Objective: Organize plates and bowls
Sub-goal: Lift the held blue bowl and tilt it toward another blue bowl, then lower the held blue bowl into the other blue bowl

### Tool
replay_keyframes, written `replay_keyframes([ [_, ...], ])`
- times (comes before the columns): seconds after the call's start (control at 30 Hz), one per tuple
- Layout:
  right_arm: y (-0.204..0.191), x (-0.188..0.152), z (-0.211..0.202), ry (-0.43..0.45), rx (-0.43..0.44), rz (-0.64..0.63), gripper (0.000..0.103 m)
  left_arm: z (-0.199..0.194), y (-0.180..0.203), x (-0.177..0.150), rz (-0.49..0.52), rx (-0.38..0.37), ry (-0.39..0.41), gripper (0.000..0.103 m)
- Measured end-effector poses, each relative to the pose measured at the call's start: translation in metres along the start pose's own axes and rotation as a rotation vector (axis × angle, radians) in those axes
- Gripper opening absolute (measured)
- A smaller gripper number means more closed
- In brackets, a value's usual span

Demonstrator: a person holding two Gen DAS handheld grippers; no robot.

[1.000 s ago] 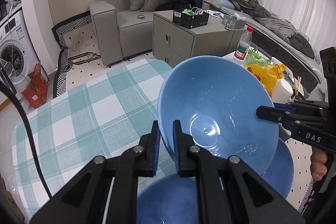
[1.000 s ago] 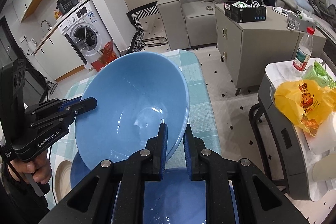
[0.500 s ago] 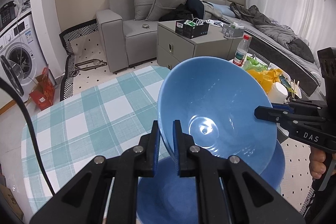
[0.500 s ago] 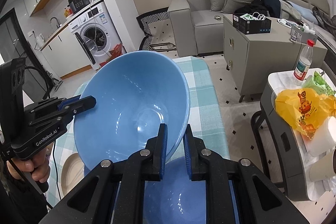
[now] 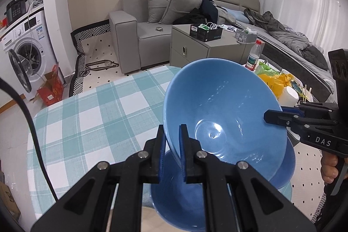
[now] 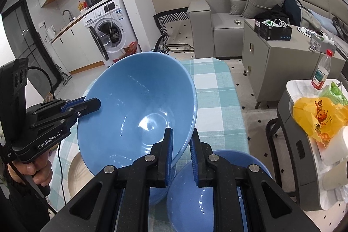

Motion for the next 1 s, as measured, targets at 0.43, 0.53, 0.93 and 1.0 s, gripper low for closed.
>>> replay_keyframes([
  [0.43, -0.021, -0.024, 0.02, -0.051, 0.043, -0.015, 0.015, -0.01, -0.01, -0.028, -0.005, 0.025, 0.007, 0.009],
  [0.53, -0.025, -0.029, 0.022, -0.061, 0.046, -0.018, 0.015, -0.011, -0.011, -0.033, -0.003, 0.029, 0.005, 0.01],
  [0.93, -0.037, -0.043, 0.034, -0.104, 0.043, -0.031, 0.015, -0.005, -0.021, -0.055, -0.031, 0.024, -0.02, 0.01],
  [1.0, -0.039, -0.045, 0.035, -0.109, 0.037, -0.034, 0.015, -0.002, -0.023, -0.06, -0.027, 0.028, -0.034, 0.01],
])
Point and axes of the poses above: each gripper's, at about its wrist camera, not at the fingertips, and z roughly the way its jaws point, y to its right, x to its top, the point moved 8 cm from there along z, roughly the way its jaws point, and after that the axes turned 11 degrees about -z, right-handed, at the moved point
